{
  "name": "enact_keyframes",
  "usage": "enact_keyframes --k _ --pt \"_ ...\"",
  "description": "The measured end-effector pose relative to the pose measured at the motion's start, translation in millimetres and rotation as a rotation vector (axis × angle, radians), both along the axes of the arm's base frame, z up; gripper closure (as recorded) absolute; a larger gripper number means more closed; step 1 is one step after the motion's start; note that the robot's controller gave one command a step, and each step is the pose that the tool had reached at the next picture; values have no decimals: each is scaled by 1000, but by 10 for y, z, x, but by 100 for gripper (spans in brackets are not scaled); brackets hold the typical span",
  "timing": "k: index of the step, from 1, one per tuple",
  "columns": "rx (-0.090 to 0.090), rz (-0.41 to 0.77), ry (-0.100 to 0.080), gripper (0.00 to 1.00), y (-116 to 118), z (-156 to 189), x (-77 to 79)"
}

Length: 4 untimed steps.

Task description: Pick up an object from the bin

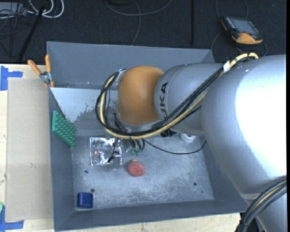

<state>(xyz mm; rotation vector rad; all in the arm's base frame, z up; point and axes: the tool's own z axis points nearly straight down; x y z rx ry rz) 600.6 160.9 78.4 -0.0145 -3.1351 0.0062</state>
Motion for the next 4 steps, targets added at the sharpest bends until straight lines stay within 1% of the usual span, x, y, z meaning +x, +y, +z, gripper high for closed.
enact_keyframes --k 1,2,3,4 --pt "4 0 -5 100 23 49 9" --pt "7 36 -14 100 240 1418 -199" --pt "1 -200 -3 100 28 765 -17" --pt "3 -200 -6 0 32 783 -10"
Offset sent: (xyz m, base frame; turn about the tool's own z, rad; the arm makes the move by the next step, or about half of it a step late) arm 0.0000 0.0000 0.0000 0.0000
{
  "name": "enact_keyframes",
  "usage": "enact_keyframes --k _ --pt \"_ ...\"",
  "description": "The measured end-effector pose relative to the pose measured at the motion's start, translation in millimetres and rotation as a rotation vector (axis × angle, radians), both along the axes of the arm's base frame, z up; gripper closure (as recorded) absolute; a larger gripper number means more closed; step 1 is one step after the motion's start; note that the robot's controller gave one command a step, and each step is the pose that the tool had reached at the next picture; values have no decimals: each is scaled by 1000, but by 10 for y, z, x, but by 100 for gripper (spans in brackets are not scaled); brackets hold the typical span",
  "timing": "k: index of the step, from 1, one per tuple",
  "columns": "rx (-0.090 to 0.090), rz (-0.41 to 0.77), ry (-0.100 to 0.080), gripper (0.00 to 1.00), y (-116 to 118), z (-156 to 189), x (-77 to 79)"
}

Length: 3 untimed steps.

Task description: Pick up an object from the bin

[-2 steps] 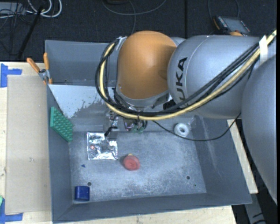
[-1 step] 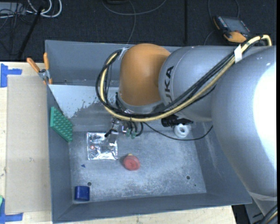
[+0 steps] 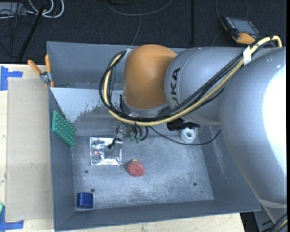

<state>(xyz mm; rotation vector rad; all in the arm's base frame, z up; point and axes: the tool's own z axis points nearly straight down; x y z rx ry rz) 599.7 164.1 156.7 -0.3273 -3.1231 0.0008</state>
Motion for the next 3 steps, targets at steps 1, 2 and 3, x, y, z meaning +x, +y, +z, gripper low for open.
enact_keyframes --k 1,2,3 --pt "-2 -10 8 0 -17 -921 -81" --pt "0 -12 -2 100 -14 -864 -50" --pt "4 30 -10 100 277 645 -87"
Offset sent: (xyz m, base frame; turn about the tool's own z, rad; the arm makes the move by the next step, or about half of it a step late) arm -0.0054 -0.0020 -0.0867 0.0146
